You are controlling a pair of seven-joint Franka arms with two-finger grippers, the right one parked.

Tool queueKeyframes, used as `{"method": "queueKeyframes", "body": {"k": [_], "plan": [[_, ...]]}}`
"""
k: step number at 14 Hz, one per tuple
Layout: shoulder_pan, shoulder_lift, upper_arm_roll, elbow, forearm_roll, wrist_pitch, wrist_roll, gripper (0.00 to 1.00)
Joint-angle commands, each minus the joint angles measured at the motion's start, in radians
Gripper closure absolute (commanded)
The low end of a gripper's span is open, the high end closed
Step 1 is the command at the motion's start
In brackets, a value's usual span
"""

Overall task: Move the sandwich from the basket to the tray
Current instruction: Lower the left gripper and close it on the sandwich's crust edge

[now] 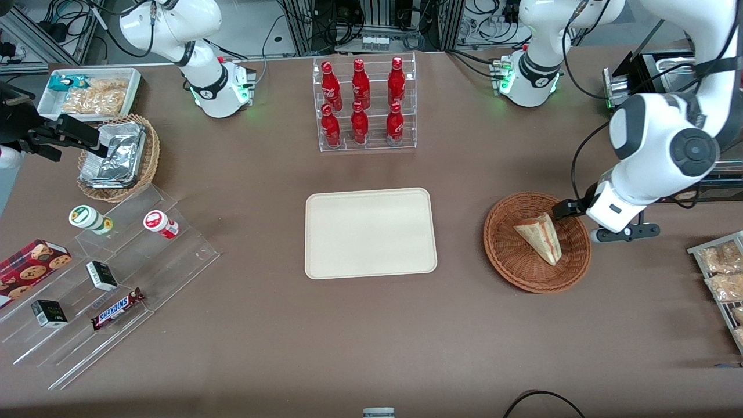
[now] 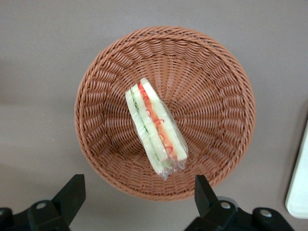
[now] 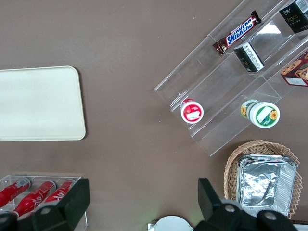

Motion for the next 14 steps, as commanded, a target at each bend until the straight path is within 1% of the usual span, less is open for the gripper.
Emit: {"method": "queueKeyframes", "body": {"k": [1,5,7,14], "plan": [[-0.005,-0.036,-0.001,-0.120,0.014,0.110,-0.196,0.00],[-0.049,0.014,-0.001,-0.123,0.011,0.160,-0.546,0.00],[-0.060,0.047,-0.001,-0.123,0.011,0.194,-0.652,0.00],[-0.059,0.136,-0.001,-0.122,0.005,0.274,-0.666,0.00]]}}
